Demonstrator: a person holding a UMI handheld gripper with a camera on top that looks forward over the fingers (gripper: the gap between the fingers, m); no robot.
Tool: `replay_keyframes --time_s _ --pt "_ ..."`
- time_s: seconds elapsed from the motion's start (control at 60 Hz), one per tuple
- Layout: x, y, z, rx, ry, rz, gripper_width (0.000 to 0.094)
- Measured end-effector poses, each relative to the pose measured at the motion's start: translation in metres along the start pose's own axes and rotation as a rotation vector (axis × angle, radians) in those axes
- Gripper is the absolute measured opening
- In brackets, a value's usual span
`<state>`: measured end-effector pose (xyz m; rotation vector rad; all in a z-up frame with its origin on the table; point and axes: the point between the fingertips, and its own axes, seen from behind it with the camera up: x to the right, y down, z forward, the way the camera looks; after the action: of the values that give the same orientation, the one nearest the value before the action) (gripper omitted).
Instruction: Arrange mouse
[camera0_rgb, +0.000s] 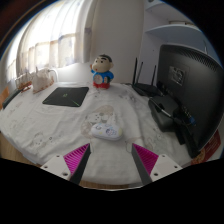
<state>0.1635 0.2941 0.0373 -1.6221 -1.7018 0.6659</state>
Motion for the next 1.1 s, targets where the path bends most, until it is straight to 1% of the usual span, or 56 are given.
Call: replay_keyframes --time_s 0.2,0.35,0.4,0.633,0.983,1.033,1.1 --pt "0.007 0.003 0.049 0.020 -0.020 -0.007 0.0853" --pt "0.008 0.001 0.079 0.017 -0.040 -0.009 0.0852" --pt "0.007 -0.007 0.085 0.032 -0.058 0.003 0.0852" --pt "0.009 -0.025 0.110 0.031 -0.077 0.022 0.0852" --pt "0.016 -0.042 0.135 0.025 -0.073 0.059 0.0854" --pt "0.016 -0.043 0.137 0.024 -0.073 0.066 0.0842" --pt "0.015 -0.044 0.138 0.026 -0.077 0.065 0.0777"
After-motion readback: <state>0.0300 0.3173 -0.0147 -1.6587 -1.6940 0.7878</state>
